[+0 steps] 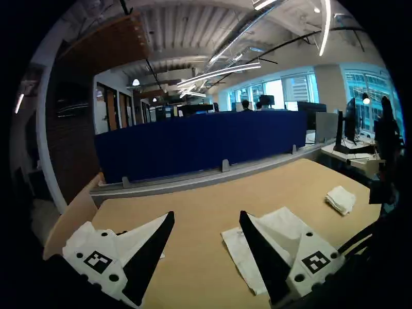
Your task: Fold towel
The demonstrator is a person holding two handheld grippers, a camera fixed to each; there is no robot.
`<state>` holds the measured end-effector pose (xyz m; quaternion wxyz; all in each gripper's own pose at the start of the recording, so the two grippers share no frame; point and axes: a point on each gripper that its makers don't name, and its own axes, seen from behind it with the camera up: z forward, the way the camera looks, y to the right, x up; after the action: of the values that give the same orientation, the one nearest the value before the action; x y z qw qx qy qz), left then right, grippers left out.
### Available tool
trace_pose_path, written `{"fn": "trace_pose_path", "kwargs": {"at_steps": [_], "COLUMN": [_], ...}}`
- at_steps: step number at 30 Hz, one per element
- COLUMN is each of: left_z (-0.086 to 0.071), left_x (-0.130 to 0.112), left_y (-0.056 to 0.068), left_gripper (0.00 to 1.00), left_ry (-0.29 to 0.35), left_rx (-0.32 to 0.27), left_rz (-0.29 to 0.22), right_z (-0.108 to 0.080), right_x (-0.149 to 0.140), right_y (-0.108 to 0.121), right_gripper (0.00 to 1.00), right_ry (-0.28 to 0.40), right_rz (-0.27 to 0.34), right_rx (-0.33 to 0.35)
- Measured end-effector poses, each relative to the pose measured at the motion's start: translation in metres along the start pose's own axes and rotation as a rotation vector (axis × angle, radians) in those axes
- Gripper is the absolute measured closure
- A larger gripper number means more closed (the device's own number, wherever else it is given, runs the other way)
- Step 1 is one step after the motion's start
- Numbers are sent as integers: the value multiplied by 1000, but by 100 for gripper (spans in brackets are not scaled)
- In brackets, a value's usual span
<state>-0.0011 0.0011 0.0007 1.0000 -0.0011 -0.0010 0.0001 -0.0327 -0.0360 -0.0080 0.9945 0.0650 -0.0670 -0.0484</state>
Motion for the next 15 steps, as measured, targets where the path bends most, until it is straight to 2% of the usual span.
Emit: {"fn": "trace_pose_path", "kwargs": {"at_steps": [6, 15], "left_z": [17, 17], "left_x": [-37, -90], "left_y": [35, 71], "left_gripper": [6, 6], "left_ry": [-78, -215], "left_rx": [-86, -197], "left_rz": [5, 20], "right_z": [-5, -13], "right_x": [-30, -76], "right_y": [-22, -57], "right_gripper": [0, 0], "right_ry": [-114, -263], "right_rz": [-46, -117], "right_rx": [101, 234]}}
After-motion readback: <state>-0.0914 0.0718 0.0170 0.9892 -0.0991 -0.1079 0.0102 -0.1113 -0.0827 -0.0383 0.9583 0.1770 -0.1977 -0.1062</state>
